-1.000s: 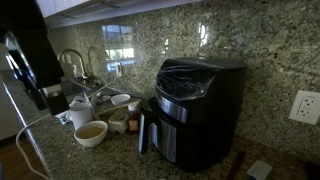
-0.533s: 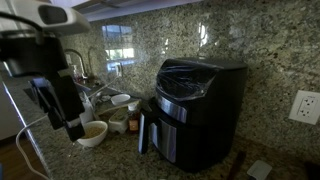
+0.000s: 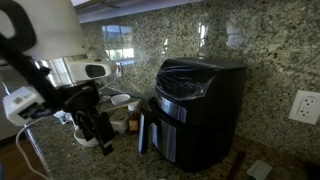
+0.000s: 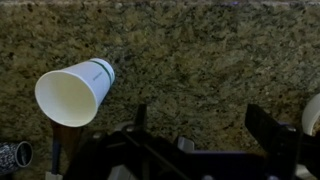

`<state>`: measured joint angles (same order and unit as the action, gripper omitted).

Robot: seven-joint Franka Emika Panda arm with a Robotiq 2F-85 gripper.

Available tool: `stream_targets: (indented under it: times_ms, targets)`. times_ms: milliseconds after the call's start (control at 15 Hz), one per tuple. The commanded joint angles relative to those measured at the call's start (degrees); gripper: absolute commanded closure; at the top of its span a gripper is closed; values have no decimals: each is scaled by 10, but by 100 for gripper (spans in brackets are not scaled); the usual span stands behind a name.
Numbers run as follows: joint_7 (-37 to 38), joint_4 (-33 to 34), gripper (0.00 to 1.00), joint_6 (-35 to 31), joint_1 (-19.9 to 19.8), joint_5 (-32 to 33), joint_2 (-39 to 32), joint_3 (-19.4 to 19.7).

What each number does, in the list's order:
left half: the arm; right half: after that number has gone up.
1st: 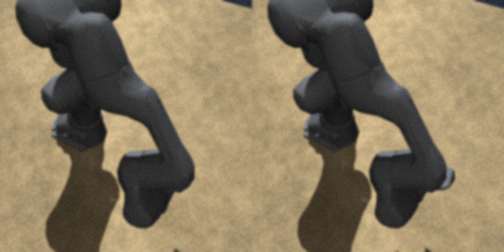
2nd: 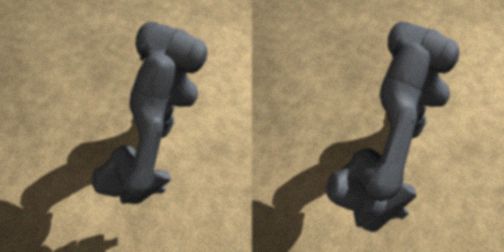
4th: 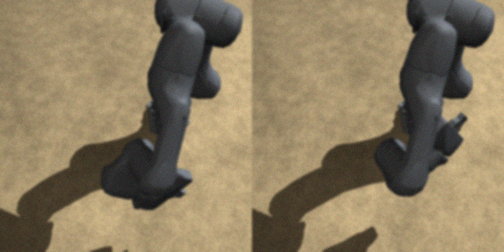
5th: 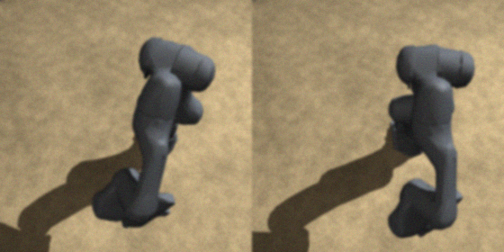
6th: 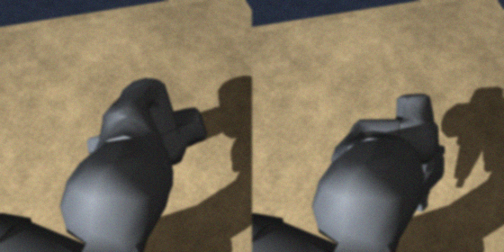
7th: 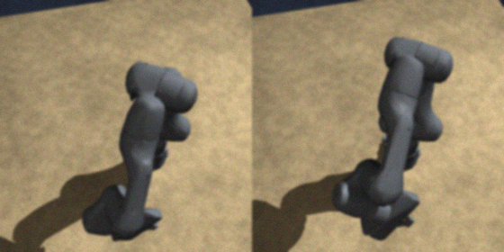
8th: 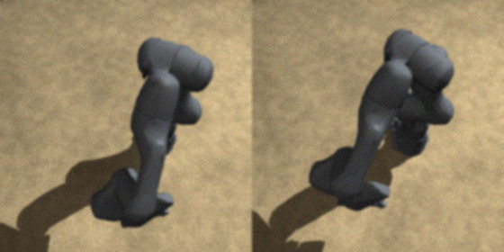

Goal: Open the air fryer, then pick the bottle and put it in

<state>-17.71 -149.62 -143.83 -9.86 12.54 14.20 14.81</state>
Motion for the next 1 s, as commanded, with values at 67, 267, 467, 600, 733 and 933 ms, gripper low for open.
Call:
stream_targets:
  times_ms: [67,267,467,600,733,933]
  targets:
    - [-1,10,0,0,-4,-6,-15,-8]
    - [-1,14,0,0,-3,-6,-16,-9]
    - [-3,-9,0,-22,1,-17,-16,-8]
    - [-6,-22,0,-41,3,-22,-20,-8]
    - [-17,-42,0,-94,9,-42,-27,-3]
    - [-37,-74,0,-197,21,-81,-49,2]
